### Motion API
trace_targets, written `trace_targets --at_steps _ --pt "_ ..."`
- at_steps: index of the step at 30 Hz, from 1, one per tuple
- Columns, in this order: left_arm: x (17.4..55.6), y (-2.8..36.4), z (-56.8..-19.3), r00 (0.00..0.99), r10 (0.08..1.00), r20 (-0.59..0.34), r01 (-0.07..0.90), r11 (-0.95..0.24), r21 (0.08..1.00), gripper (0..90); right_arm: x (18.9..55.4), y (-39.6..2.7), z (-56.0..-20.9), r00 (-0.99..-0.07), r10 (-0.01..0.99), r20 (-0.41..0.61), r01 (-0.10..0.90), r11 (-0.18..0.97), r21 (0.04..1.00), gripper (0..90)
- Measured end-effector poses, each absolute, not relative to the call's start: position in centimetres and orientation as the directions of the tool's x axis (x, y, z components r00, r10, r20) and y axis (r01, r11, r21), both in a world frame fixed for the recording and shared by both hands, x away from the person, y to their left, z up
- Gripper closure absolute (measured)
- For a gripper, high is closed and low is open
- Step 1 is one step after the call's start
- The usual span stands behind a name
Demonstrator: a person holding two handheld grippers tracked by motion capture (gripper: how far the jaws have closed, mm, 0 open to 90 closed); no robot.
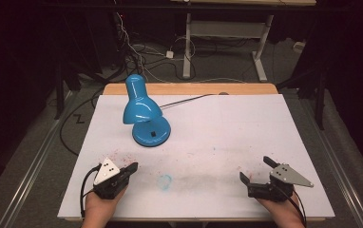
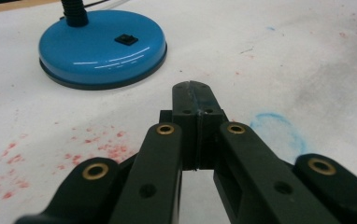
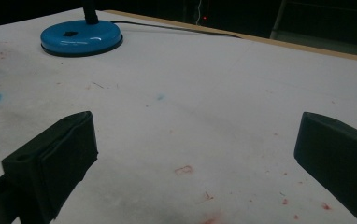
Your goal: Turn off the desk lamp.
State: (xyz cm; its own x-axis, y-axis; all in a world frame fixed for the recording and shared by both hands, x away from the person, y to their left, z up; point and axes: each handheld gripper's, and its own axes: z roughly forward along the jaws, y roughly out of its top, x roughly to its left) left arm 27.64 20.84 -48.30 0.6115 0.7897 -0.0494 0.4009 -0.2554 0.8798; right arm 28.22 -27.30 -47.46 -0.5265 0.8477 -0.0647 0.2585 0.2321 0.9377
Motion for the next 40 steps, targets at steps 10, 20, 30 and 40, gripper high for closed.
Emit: trace_targets --at_steps 10,20,30,40 --pt "28.34 20.53 -48.55 0.631 0.774 -0.047 0.4 -0.273 0.875 49.8 28.27 -27.22 -47.56 -0.529 0.847 -0.062 0.263 0.233 0.936 0.2" --pt "28.63 21.0 -48.6 0.605 0.793 -0.071 0.435 -0.255 0.864 12.0 28.2 -27.18 -47.5 -0.535 0.842 -0.068 0.259 0.239 0.936 0.2" --pt "28.21 21.15 -47.82 0.626 0.778 -0.062 0.369 -0.225 0.902 0.0 28.0 -27.2 -47.4 -0.541 0.838 -0.069 0.252 0.24 0.938 0.2" --pt "28.1 20.86 -47.98 0.63 0.774 -0.063 0.375 -0.232 0.898 0.0 27.92 -27.35 -47.31 -0.535 0.842 -0.067 0.252 0.234 0.939 0.2"
